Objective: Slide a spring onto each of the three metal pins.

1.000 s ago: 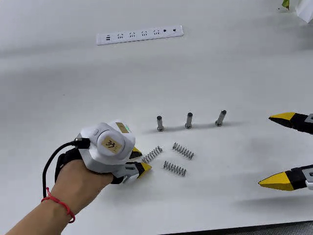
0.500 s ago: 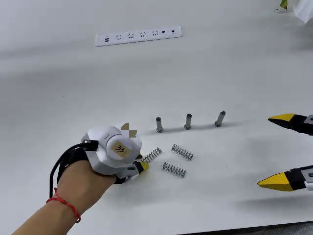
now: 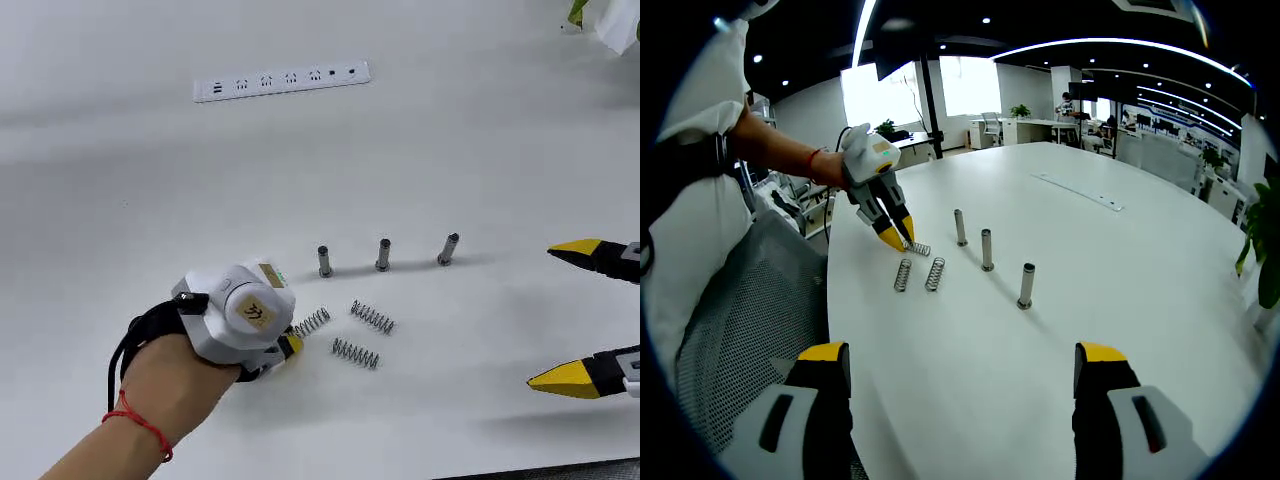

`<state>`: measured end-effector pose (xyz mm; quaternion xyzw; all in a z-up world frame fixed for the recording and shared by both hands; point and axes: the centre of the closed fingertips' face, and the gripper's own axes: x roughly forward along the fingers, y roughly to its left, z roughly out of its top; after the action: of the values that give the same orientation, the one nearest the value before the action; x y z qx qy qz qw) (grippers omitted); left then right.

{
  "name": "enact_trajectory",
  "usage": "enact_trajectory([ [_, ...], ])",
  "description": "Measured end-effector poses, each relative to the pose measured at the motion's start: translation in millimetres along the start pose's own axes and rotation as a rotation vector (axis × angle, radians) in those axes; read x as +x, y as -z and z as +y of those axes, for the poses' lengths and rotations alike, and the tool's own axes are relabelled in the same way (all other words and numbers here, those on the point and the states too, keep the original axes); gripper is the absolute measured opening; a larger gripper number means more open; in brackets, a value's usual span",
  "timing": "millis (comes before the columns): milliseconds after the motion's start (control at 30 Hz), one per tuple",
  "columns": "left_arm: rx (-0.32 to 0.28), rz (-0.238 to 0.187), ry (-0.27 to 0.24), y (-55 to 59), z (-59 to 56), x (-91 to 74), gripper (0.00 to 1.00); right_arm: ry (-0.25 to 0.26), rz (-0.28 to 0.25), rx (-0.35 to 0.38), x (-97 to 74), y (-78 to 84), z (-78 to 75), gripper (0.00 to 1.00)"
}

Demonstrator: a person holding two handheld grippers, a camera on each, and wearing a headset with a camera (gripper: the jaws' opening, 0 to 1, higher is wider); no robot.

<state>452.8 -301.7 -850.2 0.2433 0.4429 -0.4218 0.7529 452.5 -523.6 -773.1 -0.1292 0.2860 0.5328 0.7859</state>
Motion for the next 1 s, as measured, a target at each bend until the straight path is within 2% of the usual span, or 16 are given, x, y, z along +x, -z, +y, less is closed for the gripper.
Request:
enact_trajectory([
  [267, -0.037, -0.025, 0.009, 1.4, 0.4, -3.9, 0.11, -0.001, -0.001, 0.002, 2.6, -1.8, 1.5, 0.93],
  [1000, -0.092, -0.085, 0.019, 1.7, -0.9, -18.0, 0.1, -0.002, 0.007, -0.003, 5.9, -3.4, 3.6, 0.92],
])
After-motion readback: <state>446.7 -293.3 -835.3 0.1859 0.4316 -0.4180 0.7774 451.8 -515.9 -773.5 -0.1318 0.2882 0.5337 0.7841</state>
